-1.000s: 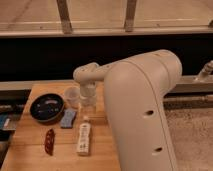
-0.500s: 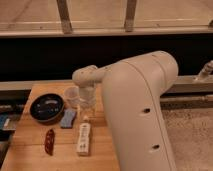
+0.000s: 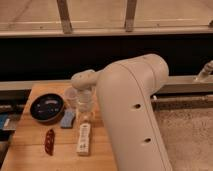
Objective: Stand the bottle upright
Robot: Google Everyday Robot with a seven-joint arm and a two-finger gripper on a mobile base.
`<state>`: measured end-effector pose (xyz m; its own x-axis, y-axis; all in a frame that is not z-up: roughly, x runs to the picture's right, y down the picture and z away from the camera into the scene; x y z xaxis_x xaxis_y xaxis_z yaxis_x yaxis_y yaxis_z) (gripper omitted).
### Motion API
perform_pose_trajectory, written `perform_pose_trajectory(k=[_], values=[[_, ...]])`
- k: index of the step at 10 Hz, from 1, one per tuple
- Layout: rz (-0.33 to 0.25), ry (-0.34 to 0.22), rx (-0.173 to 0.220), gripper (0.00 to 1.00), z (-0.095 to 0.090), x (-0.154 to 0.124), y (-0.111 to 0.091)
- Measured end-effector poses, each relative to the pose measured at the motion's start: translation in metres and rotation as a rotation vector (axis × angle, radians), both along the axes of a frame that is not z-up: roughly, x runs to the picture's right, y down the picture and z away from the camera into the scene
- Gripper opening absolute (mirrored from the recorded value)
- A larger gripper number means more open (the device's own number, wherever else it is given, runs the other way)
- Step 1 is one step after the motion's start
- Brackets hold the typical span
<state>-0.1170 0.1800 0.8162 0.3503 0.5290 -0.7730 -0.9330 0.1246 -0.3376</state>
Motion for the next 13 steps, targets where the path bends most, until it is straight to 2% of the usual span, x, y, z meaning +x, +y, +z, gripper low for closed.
perform_pose_trajectory(k=[5, 13], values=[[0.0, 0.005, -0.003, 0.52, -0.002, -0.002, 0.005], [0.014, 0.021, -0.012, 0.52, 0.012, 0.001, 0.002]])
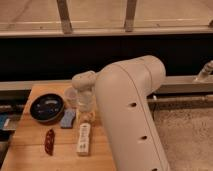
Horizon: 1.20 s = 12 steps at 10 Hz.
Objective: Stand the bottle upright
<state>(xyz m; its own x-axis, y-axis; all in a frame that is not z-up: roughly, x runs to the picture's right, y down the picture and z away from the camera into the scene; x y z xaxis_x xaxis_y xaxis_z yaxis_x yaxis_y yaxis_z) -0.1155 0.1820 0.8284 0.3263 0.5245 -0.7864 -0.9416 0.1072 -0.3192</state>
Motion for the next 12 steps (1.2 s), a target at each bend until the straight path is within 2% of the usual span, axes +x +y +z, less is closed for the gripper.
perform_pose_trajectory(k=[9, 10, 12], values=[[0.007, -0.014, -0.024, 0.52, 0.004, -0.0035, 0.0073], [0.0, -0.008, -0.023, 0.47, 0.0045, -0.0059, 0.0086], [-0.012, 0.003, -0.018, 0.3, 0.0038, -0.009, 0.0098]])
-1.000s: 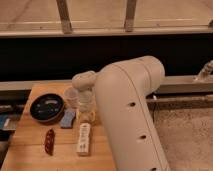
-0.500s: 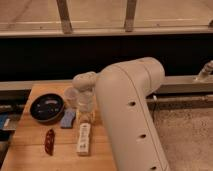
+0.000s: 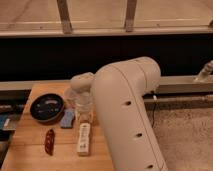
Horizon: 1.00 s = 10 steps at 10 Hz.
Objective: Stand the bottle upright
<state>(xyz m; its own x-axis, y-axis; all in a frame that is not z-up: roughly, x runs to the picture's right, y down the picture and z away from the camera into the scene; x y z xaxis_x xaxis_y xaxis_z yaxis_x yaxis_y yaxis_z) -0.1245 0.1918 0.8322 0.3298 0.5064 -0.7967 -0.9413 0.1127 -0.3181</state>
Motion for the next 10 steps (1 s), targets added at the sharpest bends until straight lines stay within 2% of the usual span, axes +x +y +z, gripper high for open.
perform_pose_trajectory(k=[1, 3, 6, 10], values=[[-0.004, 0.01, 0.007, 0.17, -0.001, 0.001, 0.0], [-0.006, 0.016, 0.019, 0.02, -0.003, 0.002, -0.004], [-0.008, 0.024, 0.048, 0.0, -0.009, 0.005, -0.014], [0.002, 0.053, 0.132, 0.0, -0.024, 0.02, -0.062]])
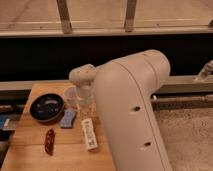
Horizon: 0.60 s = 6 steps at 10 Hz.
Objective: Stand the bottle upright
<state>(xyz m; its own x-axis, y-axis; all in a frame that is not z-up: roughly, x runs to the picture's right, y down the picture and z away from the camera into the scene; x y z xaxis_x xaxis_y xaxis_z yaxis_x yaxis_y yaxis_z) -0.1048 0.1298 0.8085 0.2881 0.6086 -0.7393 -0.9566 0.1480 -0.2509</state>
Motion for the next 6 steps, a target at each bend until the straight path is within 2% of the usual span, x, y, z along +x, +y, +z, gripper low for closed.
perform_pose_trajectory(k=[1, 6], values=[[0.005, 0.012, 0.032, 0.0, -0.005, 0.007, -0.022], [0.031, 0.092, 0.144, 0.0, -0.013, 0.041, -0.111]])
